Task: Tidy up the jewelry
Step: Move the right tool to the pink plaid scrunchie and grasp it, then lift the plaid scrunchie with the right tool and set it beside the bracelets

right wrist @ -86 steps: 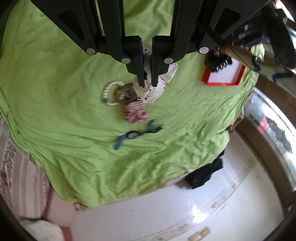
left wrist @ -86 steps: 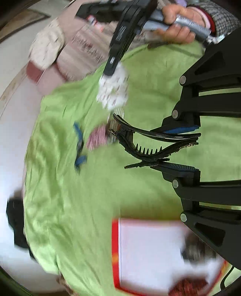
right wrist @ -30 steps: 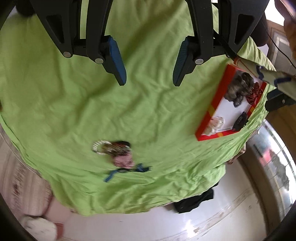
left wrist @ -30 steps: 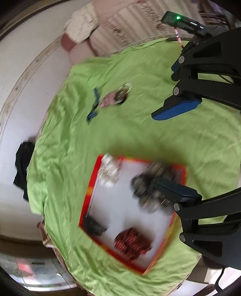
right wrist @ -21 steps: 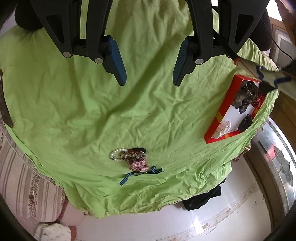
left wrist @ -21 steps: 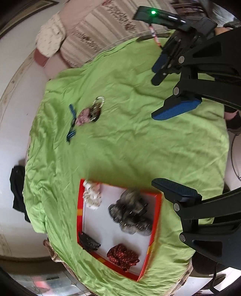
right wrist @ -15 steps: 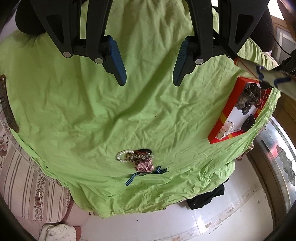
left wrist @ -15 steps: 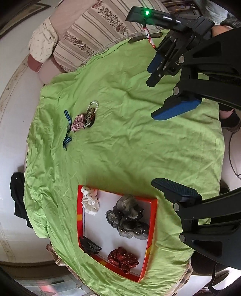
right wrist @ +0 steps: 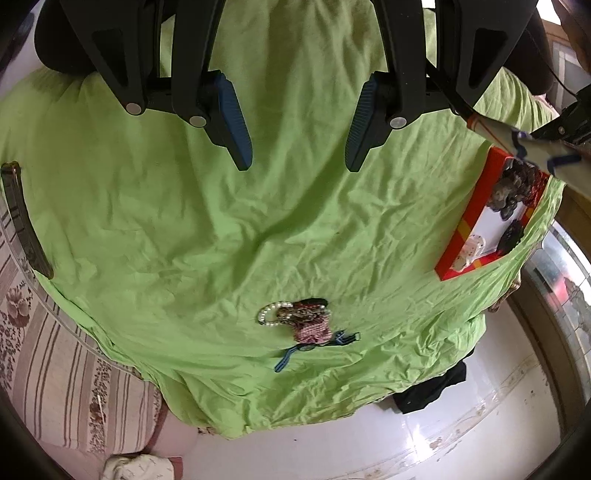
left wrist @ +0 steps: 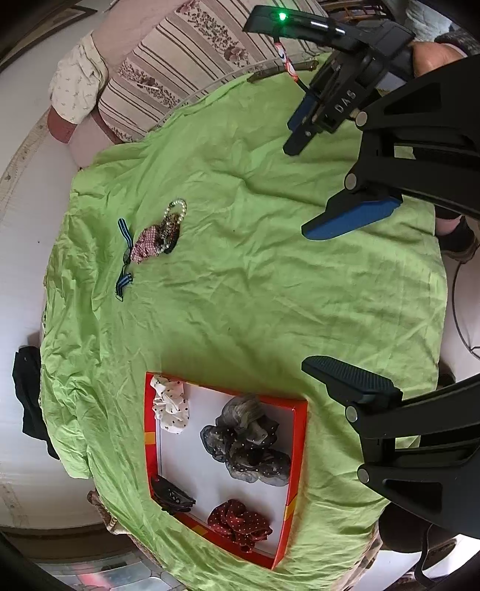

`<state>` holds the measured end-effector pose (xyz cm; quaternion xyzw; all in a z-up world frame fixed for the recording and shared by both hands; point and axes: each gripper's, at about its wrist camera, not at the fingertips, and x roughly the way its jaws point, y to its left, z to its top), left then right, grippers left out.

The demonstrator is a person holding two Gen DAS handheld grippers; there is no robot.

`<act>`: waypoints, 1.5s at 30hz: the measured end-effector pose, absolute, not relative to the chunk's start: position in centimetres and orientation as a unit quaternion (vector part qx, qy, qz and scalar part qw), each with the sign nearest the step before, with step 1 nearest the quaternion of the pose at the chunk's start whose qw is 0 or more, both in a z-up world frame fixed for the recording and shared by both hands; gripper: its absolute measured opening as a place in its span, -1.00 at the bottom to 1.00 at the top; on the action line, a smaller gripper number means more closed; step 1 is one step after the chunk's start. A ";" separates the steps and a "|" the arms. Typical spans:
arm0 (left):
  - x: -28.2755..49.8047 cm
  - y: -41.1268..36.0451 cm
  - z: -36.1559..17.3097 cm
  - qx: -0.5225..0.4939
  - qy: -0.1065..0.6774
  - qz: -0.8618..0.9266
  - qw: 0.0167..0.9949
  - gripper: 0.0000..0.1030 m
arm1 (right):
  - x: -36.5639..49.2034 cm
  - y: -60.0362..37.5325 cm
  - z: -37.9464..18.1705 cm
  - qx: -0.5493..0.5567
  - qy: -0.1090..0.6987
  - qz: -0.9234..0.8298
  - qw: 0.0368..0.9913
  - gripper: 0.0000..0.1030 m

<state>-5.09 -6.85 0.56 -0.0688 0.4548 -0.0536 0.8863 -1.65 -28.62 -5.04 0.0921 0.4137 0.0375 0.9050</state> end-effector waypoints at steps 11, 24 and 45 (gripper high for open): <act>-1.3 -7.5 -0.9 -0.066 0.469 -0.051 0.879 0.25 | 4.8 -31.9 -5.4 0.121 0.423 0.043 0.897 0.10; 3.5 -8.3 -2.1 -0.034 0.474 -0.067 0.877 0.25 | 26.1 -31.4 -5.3 0.156 0.434 0.088 0.883 0.10; 5.4 -6.6 -1.6 -0.078 0.482 -0.071 0.870 0.25 | 19.3 -32.8 -3.4 0.202 0.449 0.165 0.855 -0.65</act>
